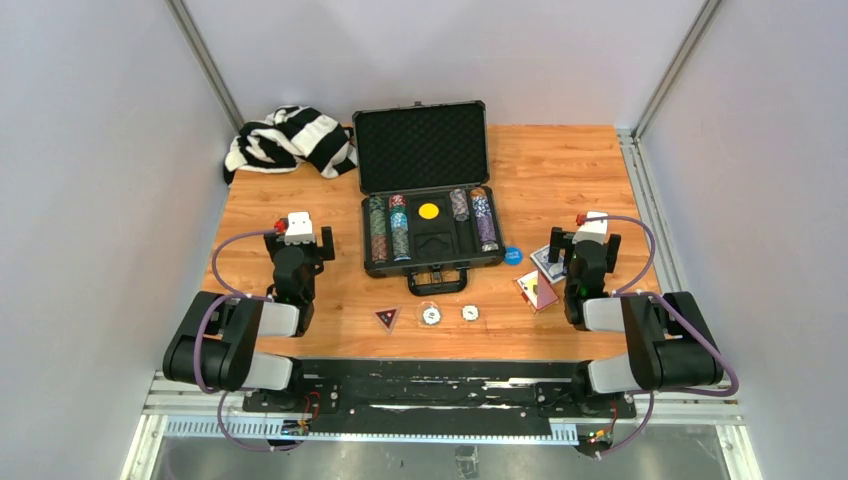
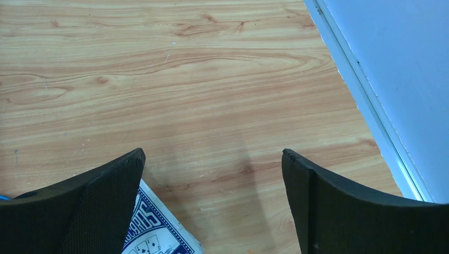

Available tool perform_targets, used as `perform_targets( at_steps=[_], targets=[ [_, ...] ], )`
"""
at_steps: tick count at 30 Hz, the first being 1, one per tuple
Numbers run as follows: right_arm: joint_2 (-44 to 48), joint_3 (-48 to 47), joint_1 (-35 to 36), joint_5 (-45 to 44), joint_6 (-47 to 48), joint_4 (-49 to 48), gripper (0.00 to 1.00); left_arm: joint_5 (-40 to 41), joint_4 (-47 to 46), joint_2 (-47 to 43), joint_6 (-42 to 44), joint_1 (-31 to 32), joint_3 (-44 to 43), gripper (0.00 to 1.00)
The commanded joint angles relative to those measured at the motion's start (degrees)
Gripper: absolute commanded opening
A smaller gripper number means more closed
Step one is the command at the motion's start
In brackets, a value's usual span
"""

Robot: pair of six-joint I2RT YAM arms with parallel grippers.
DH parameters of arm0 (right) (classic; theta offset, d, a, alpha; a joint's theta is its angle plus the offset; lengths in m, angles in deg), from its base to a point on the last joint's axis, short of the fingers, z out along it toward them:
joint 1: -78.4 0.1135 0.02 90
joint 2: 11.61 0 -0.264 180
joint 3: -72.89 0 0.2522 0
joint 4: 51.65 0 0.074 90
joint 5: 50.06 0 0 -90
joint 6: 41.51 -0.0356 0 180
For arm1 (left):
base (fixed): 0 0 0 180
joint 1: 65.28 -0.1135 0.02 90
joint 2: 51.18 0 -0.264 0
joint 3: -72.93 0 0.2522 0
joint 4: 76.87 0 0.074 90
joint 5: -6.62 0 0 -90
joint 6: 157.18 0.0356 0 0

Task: Pack up texas hold em set

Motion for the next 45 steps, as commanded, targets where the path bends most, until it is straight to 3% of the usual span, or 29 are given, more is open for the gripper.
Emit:
perform_targets(
  at_steps=[1,3,5,7,8,11,13,18,20,22,25,27,30,32,35,37,39,41,43,45],
  targets=[
    [0.0,0.5,-0.7,-0.1,0.3,-1.9,0.99,-0.2,-0.7,-0.5,0.9,-0.3,-0.5,0.98],
    [0.0,0.6,-0.7,1.3,0.6,-1.9,0.99,-0.2,-0.7,-0.5,0.9,-0.3,-0.5,0.98],
    [0.2,0.5,-0.8,8.5,3.5,-1.6,0.99,-0.3,-0.6,-0.5,0.9,-0.3,-0.5,0.98],
    [1.1,0.5,-0.7,6.6,3.5,-2.7,1.00,-0.3,-0.6,-0.5,0.9,-0.3,-0.5,0.98],
    [3.3,-0.5,-0.5,6.9,4.0,0.9,0.99,-0.4,-0.6,-0.5,0.9,-0.3,-0.5,0.98],
    [15.3,-8.6,-0.4,14.3,2.8,25.9,0.99,-0.4,-0.4,-0.6,0.9,-0.3,-0.6,0.98],
    [23.2,-12.6,-0.4,20.1,-0.9,34.3,0.99,1.6,-1.1,-1.3,0.4,-0.3,-0.1,0.98],
    [34.1,-18.4,0.7,35.3,-12.7,47.6,0.99,6.3,16.2,-22.8,-2.8,0.1,-1.2,0.98],
    [37.5,-19.8,3.9,32.6,-14.4,53.2,0.99,5.0,21.0,-34.2,-10.2,0.1,0.6,0.98],
    [40.8,-20.6,7.7,27.9,-13.2,59.2,1.00,3.5,31.5,-43.5,-17.5,0.1,0.3,0.98],
    [44.9,-20.8,12.1,21.4,-13.2,63.8,0.99,0.4,46.4,-49.2,-21.8,0.1,-3.3,0.98],
    [45.8,-21.4,15.8,17.8,-12.2,66.2,0.99,-1.4,50.7,-49.0,-21.2,0.4,-5.1,0.98],
    [41.6,-24.0,25.5,1.9,-9.4,71.2,1.00,-0.9,56.4,-45.4,-18.6,1.4,-9.6,0.98],
    [35.8,-26.7,31.9,-11.8,-8.4,73.7,0.99,2.2,61.5,-41.4,-21.4,1.4,-13.2,0.98],
    [24.3,-31.5,33.6,-18.8,-11.6,74.8,0.99,2.9,60.2,-33.7,-28.9,1.4,-13.3,0.98],
    [18.0,-37.0,30.9,-15.5,-19.3,78.5,0.99,2.6,52.6,-27.8,-33.8,0.9,-10.9,0.99],
    [16.5,-39.7,27.1,-0.7,-21.5,78.2,0.98,-0.3,50.6,-23.3,-34.0,0.8,-11.8,0.96],
    [15.4,-41.0,27.1,6.4,-18.5,76.4,0.78,-2.0,51.1,-19.3,-33.7,0.8,-13.7,0.97],
    [13.6,-42.1,29.2,5.8,-16.6,77.5,0.69,-1.5,54.2,-17.2,-33.4,0.8,-15.9,0.96],
    [12.2,-42.2,31.2,4.7,-15.5,80.2,0.69,1.3,60.3,-16.1,-33.7,1.6,-18.5,0.94]
  ],
)
